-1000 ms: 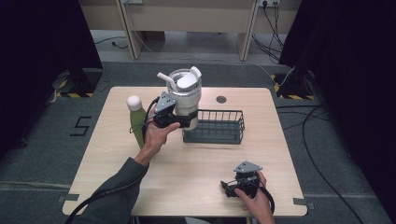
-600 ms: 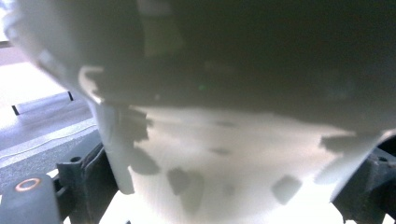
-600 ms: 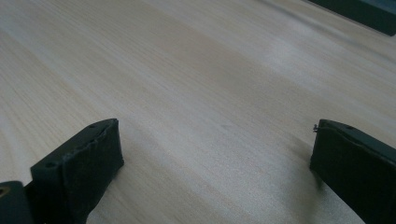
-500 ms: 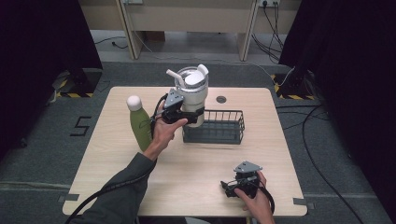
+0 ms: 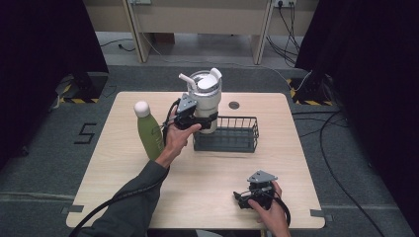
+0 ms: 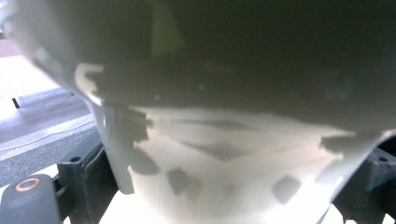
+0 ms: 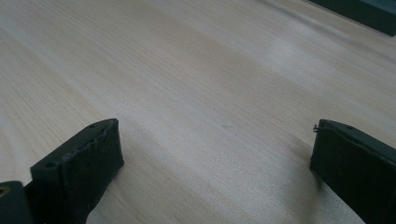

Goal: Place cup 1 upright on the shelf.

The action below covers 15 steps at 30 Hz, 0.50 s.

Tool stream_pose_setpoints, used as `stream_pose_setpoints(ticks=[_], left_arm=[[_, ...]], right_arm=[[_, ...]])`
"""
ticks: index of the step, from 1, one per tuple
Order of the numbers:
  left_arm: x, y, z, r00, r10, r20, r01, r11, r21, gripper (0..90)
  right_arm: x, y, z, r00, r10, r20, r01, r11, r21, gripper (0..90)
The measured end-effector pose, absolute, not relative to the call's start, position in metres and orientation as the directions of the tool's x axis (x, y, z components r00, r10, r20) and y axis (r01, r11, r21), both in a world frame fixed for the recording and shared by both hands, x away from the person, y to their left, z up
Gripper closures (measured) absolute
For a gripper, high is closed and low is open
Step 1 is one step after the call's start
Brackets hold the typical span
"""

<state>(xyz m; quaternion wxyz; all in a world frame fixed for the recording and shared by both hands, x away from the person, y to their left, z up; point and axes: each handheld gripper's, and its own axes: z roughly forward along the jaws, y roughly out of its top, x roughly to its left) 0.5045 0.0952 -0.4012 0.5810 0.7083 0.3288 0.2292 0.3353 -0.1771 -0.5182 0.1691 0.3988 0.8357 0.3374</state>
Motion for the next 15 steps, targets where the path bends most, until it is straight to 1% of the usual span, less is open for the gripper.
stream_pose_setpoints(ticks=[7,15], left_arm=[[0.507,0.088,-0.412,0.674,0.737,-0.049,0.212,-0.128,0.969,9.9],[0.51,0.088,-0.423,0.666,0.745,-0.048,0.233,-0.145,0.962,9.9]], right_arm=[[0.335,-0.177,-0.518,-0.625,0.78,-0.012,0.553,0.454,0.698,2.5],[0.335,-0.177,-0.518,-0.625,0.78,-0.012,0.553,0.454,0.698,2.5]])
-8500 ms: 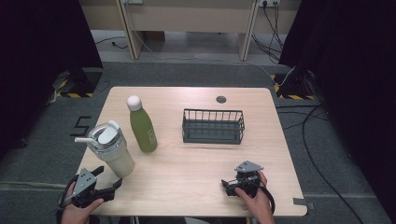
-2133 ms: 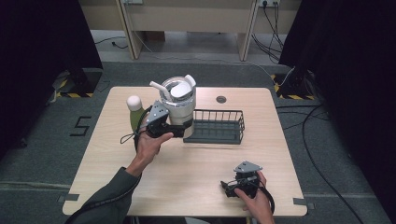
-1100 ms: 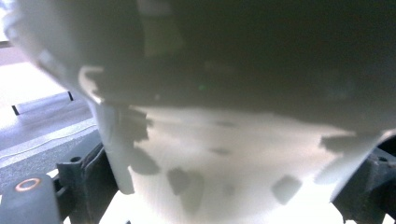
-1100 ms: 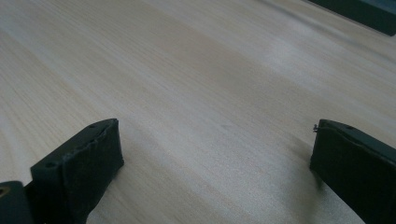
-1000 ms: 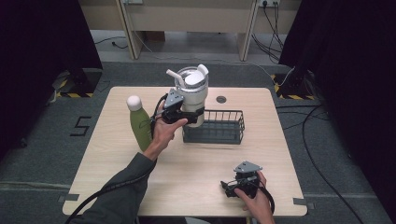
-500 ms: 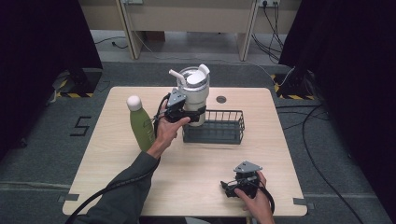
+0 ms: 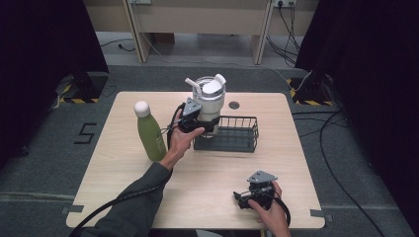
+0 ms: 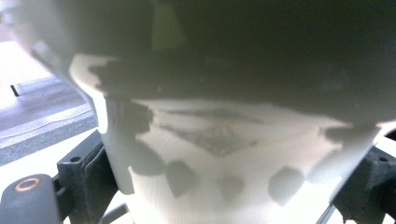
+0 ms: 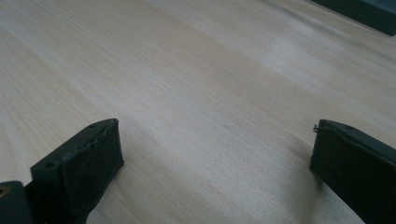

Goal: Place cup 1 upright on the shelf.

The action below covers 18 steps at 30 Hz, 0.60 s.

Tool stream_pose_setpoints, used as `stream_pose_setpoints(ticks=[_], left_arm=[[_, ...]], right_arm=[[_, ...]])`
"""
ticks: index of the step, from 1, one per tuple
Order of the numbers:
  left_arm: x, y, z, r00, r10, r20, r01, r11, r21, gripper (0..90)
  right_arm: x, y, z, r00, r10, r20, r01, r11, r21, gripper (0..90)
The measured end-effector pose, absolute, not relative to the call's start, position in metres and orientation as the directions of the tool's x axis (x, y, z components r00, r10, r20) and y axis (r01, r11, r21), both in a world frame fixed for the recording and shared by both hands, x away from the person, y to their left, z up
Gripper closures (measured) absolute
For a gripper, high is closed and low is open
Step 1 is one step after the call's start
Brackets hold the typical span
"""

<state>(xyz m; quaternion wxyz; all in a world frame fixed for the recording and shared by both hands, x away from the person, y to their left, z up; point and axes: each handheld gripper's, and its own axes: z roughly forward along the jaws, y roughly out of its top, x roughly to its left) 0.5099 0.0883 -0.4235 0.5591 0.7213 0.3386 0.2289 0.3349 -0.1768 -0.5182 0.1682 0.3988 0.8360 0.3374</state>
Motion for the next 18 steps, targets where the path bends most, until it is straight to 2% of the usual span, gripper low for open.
stream_pose_setpoints(ticks=[18], left_arm=[[0.51,0.087,-0.443,0.659,0.751,-0.037,0.235,-0.158,0.959,9.8]], right_arm=[[0.335,-0.177,-0.518,-0.627,0.779,-0.013,0.551,0.455,0.7,2.5]])
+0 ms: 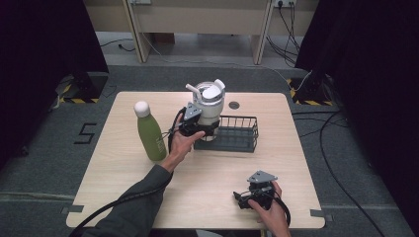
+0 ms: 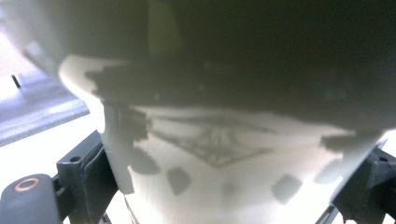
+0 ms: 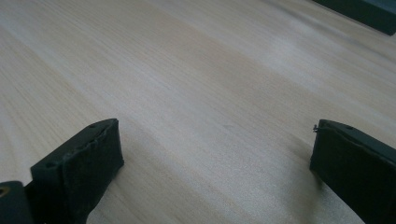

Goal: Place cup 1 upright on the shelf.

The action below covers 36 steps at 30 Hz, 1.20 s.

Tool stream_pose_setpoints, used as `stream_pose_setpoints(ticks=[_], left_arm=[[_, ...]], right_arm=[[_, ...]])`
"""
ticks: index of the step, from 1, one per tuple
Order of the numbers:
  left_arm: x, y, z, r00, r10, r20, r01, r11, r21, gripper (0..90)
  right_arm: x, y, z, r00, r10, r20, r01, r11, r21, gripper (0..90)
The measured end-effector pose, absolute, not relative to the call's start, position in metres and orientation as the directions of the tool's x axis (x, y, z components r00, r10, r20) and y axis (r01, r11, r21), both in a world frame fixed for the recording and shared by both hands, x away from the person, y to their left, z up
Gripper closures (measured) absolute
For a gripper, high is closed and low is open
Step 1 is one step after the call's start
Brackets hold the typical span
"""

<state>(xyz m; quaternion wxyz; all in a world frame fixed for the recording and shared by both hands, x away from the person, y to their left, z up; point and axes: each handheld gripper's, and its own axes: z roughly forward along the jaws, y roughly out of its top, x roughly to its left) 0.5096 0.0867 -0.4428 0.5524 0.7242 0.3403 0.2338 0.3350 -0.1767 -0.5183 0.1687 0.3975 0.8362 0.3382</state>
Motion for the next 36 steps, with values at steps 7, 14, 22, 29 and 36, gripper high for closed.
stream_pose_setpoints(ticks=[7,14,22,29,36], left_arm=[[0.508,0.089,-0.446,0.659,0.751,-0.041,0.221,-0.141,0.965,9.6],[0.507,0.088,-0.45,0.658,0.752,-0.033,0.2,-0.133,0.971,9.2],[0.503,0.088,-0.451,0.651,0.759,-0.006,0.18,-0.147,0.973,8.8],[0.501,0.089,-0.45,0.646,0.763,-0.034,0.204,-0.129,0.97,9.2],[0.499,0.09,-0.45,0.639,0.768,-0.044,0.215,-0.124,0.969,9.2]], right_arm=[[0.335,-0.177,-0.518,-0.629,0.778,-0.015,0.548,0.456,0.701,2.5],[0.335,-0.177,-0.518,-0.628,0.778,-0.014,0.548,0.455,0.702,2.5],[0.335,-0.177,-0.519,-0.629,0.778,-0.014,0.548,0.456,0.702,2.5],[0.335,-0.177,-0.519,-0.629,0.777,-0.014,0.548,0.456,0.701,2.4],[0.335,-0.177,-0.519,-0.629,0.777,-0.013,0.548,0.456,0.702,2.5]])
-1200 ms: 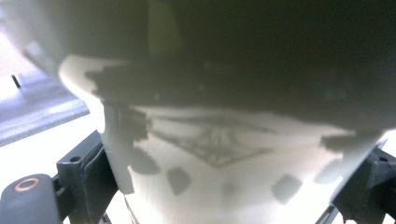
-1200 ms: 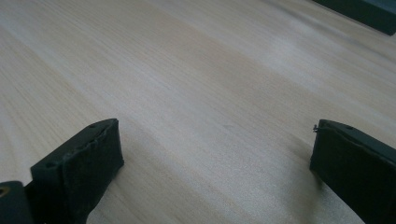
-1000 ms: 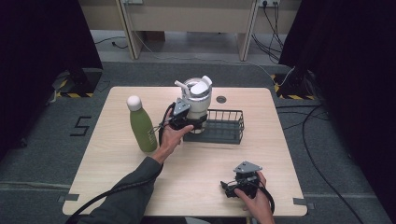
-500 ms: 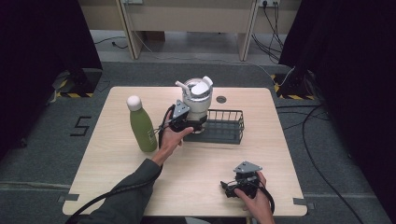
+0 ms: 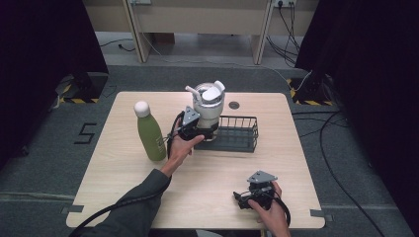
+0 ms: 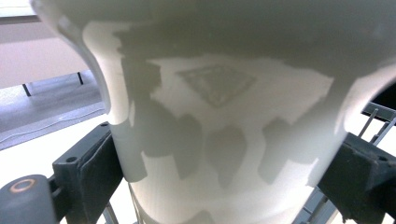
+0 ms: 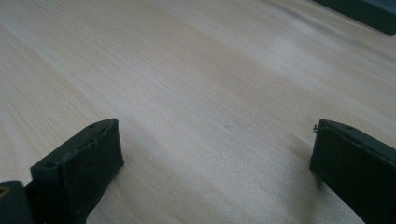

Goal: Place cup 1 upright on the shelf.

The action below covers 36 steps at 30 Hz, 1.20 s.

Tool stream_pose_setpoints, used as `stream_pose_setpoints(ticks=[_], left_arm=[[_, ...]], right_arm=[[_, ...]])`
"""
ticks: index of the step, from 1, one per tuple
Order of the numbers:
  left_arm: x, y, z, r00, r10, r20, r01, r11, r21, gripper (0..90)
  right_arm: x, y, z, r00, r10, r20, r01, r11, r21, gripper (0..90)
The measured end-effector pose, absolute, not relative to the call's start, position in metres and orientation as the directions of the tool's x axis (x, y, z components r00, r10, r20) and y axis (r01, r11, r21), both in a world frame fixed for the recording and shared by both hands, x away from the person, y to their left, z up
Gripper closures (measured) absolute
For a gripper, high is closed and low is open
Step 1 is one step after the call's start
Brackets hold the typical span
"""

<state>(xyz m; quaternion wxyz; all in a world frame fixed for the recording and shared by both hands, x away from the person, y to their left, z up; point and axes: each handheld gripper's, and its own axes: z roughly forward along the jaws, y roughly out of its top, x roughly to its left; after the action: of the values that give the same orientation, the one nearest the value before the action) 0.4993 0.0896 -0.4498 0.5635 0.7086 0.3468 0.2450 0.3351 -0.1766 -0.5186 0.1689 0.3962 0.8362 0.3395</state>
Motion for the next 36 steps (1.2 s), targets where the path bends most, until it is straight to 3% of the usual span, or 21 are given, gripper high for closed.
stream_pose_setpoints(ticks=[36], left_arm=[[0.494,0.097,-0.463,0.645,0.762,-0.054,0.175,-0.079,0.981,9.0]], right_arm=[[0.335,-0.176,-0.519,-0.627,0.779,-0.011,0.551,0.453,0.701,2.5]])
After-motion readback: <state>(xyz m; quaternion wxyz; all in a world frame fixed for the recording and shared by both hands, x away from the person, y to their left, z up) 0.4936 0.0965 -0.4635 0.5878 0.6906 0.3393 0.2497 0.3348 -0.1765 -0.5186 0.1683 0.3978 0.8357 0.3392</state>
